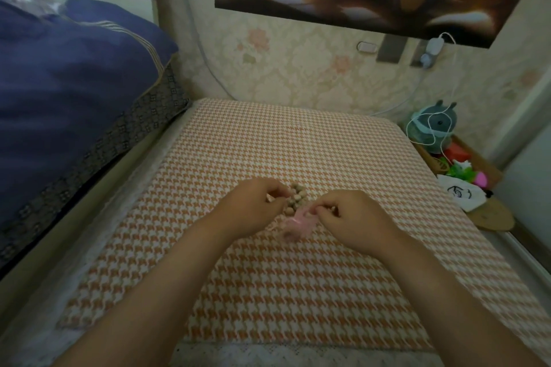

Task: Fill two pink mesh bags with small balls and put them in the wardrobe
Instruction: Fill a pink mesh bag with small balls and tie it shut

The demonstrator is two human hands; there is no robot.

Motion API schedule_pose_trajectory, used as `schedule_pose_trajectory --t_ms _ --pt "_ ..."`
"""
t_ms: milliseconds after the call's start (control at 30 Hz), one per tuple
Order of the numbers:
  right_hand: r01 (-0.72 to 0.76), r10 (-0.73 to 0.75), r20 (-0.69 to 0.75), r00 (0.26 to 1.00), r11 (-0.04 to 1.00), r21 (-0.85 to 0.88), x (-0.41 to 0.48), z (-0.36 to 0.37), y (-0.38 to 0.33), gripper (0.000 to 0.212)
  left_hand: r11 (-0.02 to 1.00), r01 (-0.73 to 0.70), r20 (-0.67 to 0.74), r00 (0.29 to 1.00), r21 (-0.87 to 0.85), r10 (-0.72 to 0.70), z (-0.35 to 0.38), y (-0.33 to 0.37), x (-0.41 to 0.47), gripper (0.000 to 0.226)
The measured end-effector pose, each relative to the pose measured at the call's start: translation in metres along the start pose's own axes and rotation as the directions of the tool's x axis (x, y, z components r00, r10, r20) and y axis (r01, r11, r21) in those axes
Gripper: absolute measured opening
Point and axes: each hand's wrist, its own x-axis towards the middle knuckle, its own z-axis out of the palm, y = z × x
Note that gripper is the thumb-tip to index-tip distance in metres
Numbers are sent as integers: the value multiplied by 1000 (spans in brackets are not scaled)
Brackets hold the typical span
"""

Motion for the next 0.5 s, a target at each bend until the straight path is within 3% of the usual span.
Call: schedule_pose_trajectory --t_ms 167,300,500 --pt "-60 60 -19 998 998 27 -8 -4 15 26 978 22 -51 999 206 -12 13 -7 16 26" --pt "-67 67 -4 998 997 47 -7 1 15 27 934 -32 -1 999 356 35 34 -19 23 27" --pt "-69 70 -4 998 997 45 -3 4 18 41 926 7 -29 1000 377 4 53 -30 33 25"
